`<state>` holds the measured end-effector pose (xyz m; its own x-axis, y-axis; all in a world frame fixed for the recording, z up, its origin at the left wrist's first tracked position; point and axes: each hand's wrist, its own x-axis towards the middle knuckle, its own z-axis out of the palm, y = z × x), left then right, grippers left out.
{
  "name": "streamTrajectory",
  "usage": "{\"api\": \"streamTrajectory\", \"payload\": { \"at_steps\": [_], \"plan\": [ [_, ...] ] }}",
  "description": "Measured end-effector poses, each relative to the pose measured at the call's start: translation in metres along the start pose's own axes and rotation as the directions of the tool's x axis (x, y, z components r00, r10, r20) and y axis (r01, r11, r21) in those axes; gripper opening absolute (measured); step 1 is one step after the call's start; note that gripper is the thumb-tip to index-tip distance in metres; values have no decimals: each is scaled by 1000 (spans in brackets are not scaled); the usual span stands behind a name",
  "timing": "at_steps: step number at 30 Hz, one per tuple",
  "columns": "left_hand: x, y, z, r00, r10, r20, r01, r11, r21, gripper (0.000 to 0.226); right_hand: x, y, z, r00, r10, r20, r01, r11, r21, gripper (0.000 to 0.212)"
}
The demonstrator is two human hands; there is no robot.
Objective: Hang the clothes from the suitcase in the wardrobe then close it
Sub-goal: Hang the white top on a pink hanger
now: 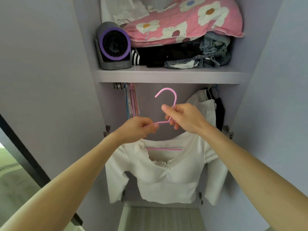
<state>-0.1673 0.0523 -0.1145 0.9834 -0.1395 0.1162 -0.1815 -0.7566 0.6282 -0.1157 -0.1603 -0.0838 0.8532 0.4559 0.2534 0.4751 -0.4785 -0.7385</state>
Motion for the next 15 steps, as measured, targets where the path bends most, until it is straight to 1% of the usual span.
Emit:
{"api": "streamTrajectory", "payload": {
  "at_steps": [1, 2, 4, 6, 7, 9, 11, 13, 15],
  "plan": [
    [1, -3, 1, 1000, 3, -25, -3, 1000, 0, 31, -4, 8, -5, 1000, 7, 0, -7, 999, -34, 55],
    [1, -6, 1, 999, -4, -41, 4, 1000, 1, 32, -8, 19, -10, 999, 33, 4, -32, 994, -107, 56],
    [1, -14, -1, 998, -32, -58, 33, 999, 11, 29, -20, 45, -18, 990, 129, 63, -112, 967, -231, 59],
    [2, -17, -3, 996, -61, -62, 63, 997, 46, 27, -35, 74, -15, 969, 213, 127, -179, 955, -237, 63],
    [4, -16, -3, 997, -68, -48, 71, 995, 67, 26, -42, 86, -10, 968, 220, 125, -189, 956, -223, 59],
    [8, -12, 0, 997, -72, -4, 72, 992, 99, 23, -54, 102, 5, 981, 182, 60, -166, 963, -211, 49],
    [14, -3, 6, 996, -72, 44, 67, 994, 91, 21, -60, 110, 20, 992, 122, -23, -124, 978, -167, 45],
    [18, 8, 13, 995, -71, 68, 65, 993, 98, 26, -63, 112, 29, 996, 65, -63, -72, 991, -115, 43],
    [20, 12, 19, 996, -78, 53, 69, 986, 150, 37, -64, 111, 32, 998, 22, -61, -28, 994, -104, 38]
  ]
}}
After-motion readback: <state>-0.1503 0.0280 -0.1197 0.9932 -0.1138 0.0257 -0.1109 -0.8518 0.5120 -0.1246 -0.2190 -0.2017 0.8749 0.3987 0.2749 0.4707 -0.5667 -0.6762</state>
